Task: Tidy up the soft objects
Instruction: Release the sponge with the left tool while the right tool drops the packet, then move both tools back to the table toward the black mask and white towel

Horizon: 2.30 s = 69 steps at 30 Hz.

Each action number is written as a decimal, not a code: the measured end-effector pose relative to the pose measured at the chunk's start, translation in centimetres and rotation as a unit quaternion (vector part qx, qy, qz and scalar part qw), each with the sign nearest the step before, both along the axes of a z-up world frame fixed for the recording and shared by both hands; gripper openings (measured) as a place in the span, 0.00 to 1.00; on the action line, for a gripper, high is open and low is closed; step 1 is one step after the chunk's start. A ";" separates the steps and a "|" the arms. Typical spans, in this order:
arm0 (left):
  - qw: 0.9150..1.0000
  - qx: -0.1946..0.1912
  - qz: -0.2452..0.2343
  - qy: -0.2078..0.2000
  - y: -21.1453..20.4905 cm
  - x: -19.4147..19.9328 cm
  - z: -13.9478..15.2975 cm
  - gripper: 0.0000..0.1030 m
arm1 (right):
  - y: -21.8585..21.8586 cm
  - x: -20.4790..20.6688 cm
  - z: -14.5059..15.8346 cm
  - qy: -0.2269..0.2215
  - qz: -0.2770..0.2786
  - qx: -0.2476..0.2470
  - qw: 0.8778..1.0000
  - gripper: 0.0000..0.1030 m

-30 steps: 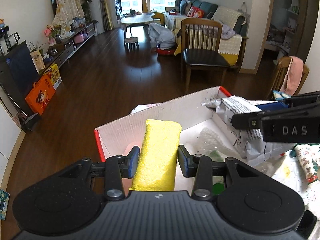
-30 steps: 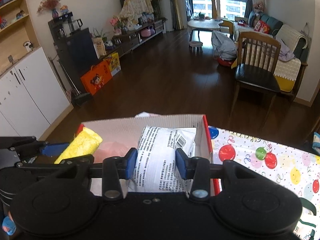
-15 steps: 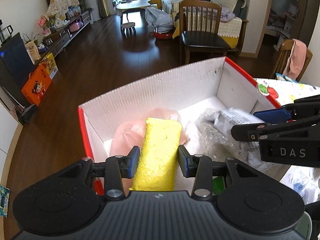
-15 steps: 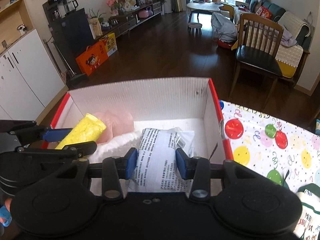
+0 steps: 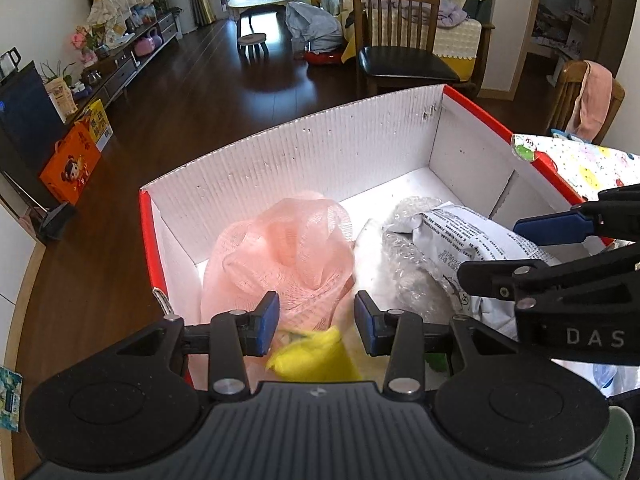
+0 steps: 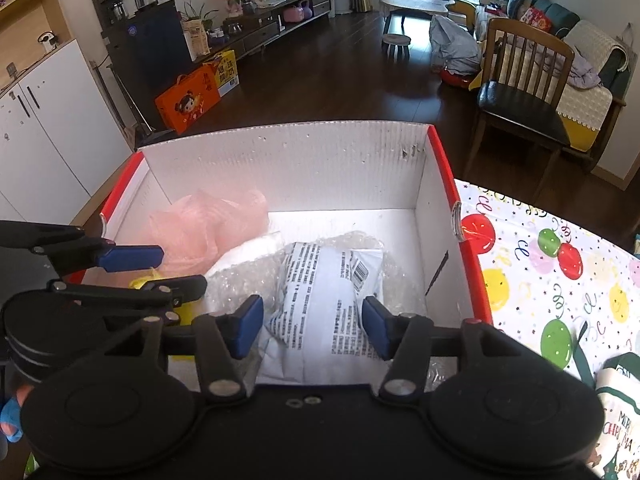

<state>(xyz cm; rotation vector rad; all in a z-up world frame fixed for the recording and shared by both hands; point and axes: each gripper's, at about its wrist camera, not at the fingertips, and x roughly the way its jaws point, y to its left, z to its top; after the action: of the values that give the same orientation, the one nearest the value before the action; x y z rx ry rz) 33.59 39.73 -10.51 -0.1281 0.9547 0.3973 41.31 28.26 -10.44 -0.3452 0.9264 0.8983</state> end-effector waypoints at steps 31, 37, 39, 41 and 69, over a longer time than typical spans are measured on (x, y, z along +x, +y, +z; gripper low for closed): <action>0.991 -0.025 -0.036 -0.130 -7.1 -8.1 10.0 0.69 | -10.2 -4.5 10.3 -0.021 0.004 0.139 0.990 0.72; 0.985 -0.022 -0.045 -0.164 -10.0 -10.4 11.5 0.77 | -14.5 -5.7 12.1 -0.034 -0.002 0.164 0.986 0.79; 0.983 -0.021 -0.051 -0.174 -11.2 -11.1 11.9 0.79 | -16.1 -6.1 12.4 -0.035 -0.005 0.170 0.985 0.81; 0.982 -0.018 -0.056 -0.181 -12.4 -11.7 12.2 0.79 | -17.8 -6.4 12.8 -0.029 -0.008 0.181 0.983 0.83; 0.970 -0.078 -0.110 -0.201 -26.7 -14.7 6.5 1.00 | -36.4 -11.8 5.4 -0.049 -0.070 0.154 0.984 1.00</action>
<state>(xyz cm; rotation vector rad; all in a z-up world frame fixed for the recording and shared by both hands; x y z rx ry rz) 18.94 13.06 -4.02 -0.2332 0.5898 0.0840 29.54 -8.16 -5.08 -0.0560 0.6980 0.8708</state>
